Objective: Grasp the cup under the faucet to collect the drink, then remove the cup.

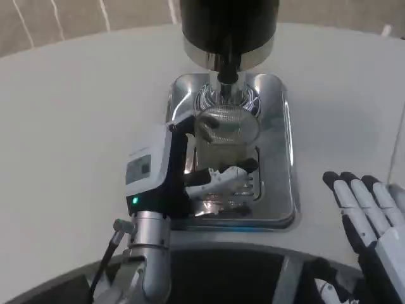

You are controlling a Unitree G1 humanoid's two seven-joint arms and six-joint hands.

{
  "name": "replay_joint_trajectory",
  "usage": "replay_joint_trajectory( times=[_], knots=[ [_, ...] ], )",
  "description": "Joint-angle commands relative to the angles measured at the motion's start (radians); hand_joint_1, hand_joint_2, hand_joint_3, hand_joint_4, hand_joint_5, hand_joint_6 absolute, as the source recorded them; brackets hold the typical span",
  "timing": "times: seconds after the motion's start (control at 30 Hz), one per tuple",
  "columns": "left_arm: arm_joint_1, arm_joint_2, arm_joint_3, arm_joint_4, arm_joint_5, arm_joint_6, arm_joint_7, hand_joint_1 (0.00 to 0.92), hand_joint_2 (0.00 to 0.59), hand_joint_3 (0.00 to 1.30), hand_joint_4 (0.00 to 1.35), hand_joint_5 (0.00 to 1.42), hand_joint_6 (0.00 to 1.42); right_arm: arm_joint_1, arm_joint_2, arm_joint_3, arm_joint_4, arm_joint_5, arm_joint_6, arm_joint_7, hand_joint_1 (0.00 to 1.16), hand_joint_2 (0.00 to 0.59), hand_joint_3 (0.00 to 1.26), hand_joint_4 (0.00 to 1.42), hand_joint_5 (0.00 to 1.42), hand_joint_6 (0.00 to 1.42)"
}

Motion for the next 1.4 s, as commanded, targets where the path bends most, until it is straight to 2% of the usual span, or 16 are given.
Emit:
replay_joint_trajectory(
  times=[0.03,0.07,0.23,0.27,0.33,0.5,0.6,0.7,0.77,0.87,0.97,1.07,1.17,1.27,1.4],
  knots=[
    [-0.017,0.002,-0.012,0.031,-0.016,0.012,-0.002,0.579,0.095,0.91,1.07,1.26,1.42,-0.004,-0.002,-0.007,0.002,0.002,0.002,0.007,0.41,0.536,0.00,0.00,0.00,0.00],
    [-0.018,0.002,-0.014,0.035,-0.025,0.005,-0.018,0.531,0.089,0.80,0.99,1.20,1.42,-0.005,-0.003,-0.007,0.003,0.003,0.002,0.007,0.41,0.536,0.00,0.00,0.00,0.00],
    [-0.008,0.003,-0.021,0.029,-0.063,-0.015,-0.056,0.388,0.088,0.50,0.59,0.97,1.28,-0.005,0.003,-0.006,0.017,0.011,0.004,0.004,0.41,0.536,0.00,0.00,0.00,0.00],
    [-0.007,0.005,-0.023,0.026,-0.066,-0.016,-0.060,0.366,0.082,0.42,0.47,0.90,1.21,-0.004,0.004,-0.004,0.017,0.012,0.003,0.003,0.41,0.536,0.00,0.00,0.00,0.00],
    [-0.004,0.007,-0.027,0.020,-0.071,-0.017,-0.069,0.333,0.076,0.35,0.38,0.84,1.15,-0.002,0.006,-0.001,0.015,0.012,0.002,0.004,0.41,0.536,0.00,0.00,0.00,0.00],
    [0.005,0.016,-0.029,0.004,-0.075,-0.016,-0.074,0.305,0.067,0.30,0.32,0.80,1.07,-0.005,0.006,0.000,0.010,0.018,0.003,0.008,0.41,0.536,0.00,0.00,0.00,0.00],
    [0.014,0.025,-0.028,-0.007,-0.075,-0.017,-0.074,0.302,0.066,0.29,0.30,0.78,1.06,-0.006,0.007,-0.001,0.003,0.021,0.004,0.010,0.41,0.536,0.00,0.00,0.00,0.00],
    [0.054,0.059,-0.021,-0.075,-0.072,-0.016,-0.085,0.292,0.064,0.28,0.28,0.76,1.00,-0.007,0.011,-0.004,-0.011,0.035,0.006,0.014,0.41,0.536,0.00,0.00,0.00,0.00],
    [0.096,0.094,-0.018,-0.147,-0.055,-0.006,-0.091,0.276,0.057,0.27,0.26,0.72,0.95,-0.009,0.017,-0.004,-0.020,0.050,0.009,0.018,0.41,0.536,0.00,0.00,0.00,0.00],
    [0.225,0.185,0.020,-0.341,-0.040,0.028,-0.133,0.239,0.047,0.21,0.19,0.62,0.79,-0.030,0.048,0.009,-0.047,0.092,0.028,0.038,0.41,0.536,0.00,0.00,0.00,0.00],
    [0.363,0.284,0.048,-0.531,0.039,0.068,-0.149,0.186,0.035,0.16,0.12,0.50,0.60,-0.074,0.076,0.025,-0.059,0.133,0.056,0.068,0.41,0.536,0.00,0.00,0.00,0.00],
    [0.477,0.336,0.077,-0.681,0.108,0.117,-0.171,0.139,0.034,0.10,0.03,0.36,0.41,-0.130,0.094,0.039,-0.063,0.168,0.085,0.107,0.41,0.535,0.00,0.00,0.00,0.00],
    [0.593,0.356,0.108,-0.838,0.164,0.199,-0.241,0.016,0.050,0.01,0.00,0.22,0.28,-0.179,0.108,0.048,-0.068,0.204,0.117,0.142,0.41,0.531,0.00,0.00,0.00,0.00],
    [0.674,0.355,0.119,-0.943,0.187,0.260,-0.329,0.000,0.083,0.00,0.00,0.06,0.13,-0.238,0.121,0.061,-0.073,0.238,0.148,0.176,0.40,0.529,0.00,0.00,0.00,0.00],
    [0.757,0.337,0.106,-1.010,0.211,0.309,-0.404,0.000,0.104,0.00,0.00,0.00,0.03,-0.300,0.126,0.072,-0.070,0.261,0.169,0.198,0.40,0.529,0.00,0.00,0.00,0.00]
  ],
)
